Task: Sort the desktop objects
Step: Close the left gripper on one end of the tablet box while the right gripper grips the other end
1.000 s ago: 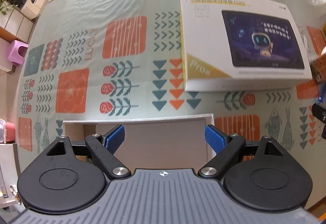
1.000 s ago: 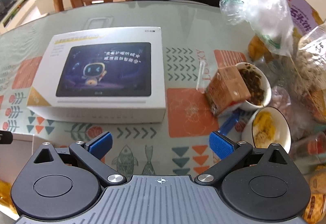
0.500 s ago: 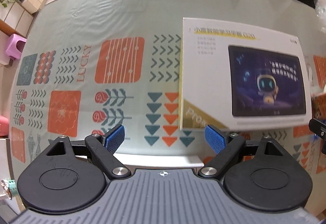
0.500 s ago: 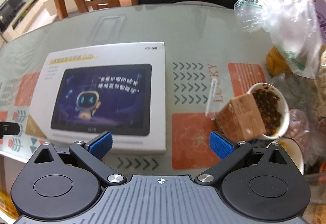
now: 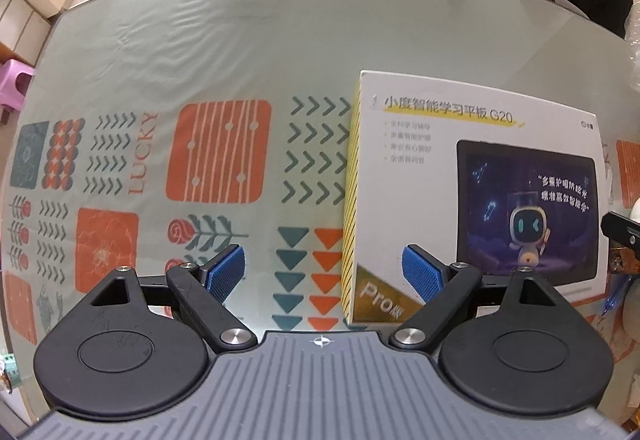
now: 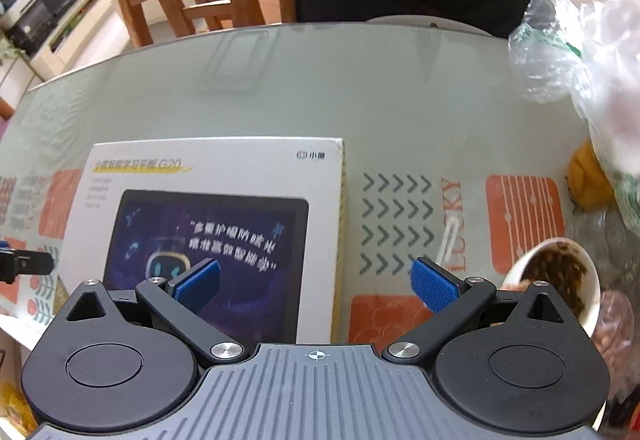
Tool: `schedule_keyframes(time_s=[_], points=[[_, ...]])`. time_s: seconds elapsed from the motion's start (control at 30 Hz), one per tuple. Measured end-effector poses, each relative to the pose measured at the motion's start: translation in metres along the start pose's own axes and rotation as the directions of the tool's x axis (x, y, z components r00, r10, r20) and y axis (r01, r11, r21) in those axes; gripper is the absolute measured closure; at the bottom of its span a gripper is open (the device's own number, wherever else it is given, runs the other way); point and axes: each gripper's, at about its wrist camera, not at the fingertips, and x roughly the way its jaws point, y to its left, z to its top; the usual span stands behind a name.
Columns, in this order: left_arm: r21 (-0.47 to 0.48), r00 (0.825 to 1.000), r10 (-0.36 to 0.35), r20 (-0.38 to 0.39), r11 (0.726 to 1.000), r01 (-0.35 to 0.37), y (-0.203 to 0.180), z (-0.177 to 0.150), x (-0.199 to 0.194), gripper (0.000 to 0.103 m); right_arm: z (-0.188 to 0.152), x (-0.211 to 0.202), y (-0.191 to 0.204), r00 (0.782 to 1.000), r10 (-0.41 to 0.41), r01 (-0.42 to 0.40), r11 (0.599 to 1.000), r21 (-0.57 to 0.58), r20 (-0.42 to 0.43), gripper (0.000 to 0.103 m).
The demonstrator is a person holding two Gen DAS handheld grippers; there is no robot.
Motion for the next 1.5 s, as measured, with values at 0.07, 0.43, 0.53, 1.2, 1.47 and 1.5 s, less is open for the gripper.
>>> schedule_keyframes(time_s=[0.07,0.43,0.53,1.2,1.47,1.5], points=[[0.004,1.0,-0.006,-0.002,1.0,0.006,0.0,0.005,0.002,0.0,0.004,0.004,0.001,1.0,-0.008,0.008,1.0,-0.011,-0.005,0.0],[0.033,0.999,-0.047,-0.026,0.998,0.048,-0.003,0.019,0.019,0.0,0.015,0.026,0.005,0.998,-0.035,0.034,0.999,-0.014,-0.043,0.0],[0.037,0.997,-0.063,-0.036,0.997,0.064,-0.003,0.021,0.024,0.0,0.017,0.032,0.003,0.998,-0.027,0.026,1.0,-0.013,-0.059,0.0],[0.024,0.965,-0.225,-0.138,0.973,0.23,0.002,0.032,0.056,0.0,0.035,0.061,-0.025,0.973,0.136,-0.118,0.987,0.108,-0.185,0.0],[0.012,0.951,-0.259,-0.17,0.964,0.265,0.003,0.039,0.062,0.0,0.038,0.069,-0.037,0.954,0.208,-0.179,0.973,0.146,-0.218,0.0],[0.014,0.949,-0.266,-0.169,0.962,0.272,0.003,0.039,0.063,0.0,0.038,0.07,-0.038,0.951,0.219,-0.191,0.971,0.143,-0.218,0.0]])
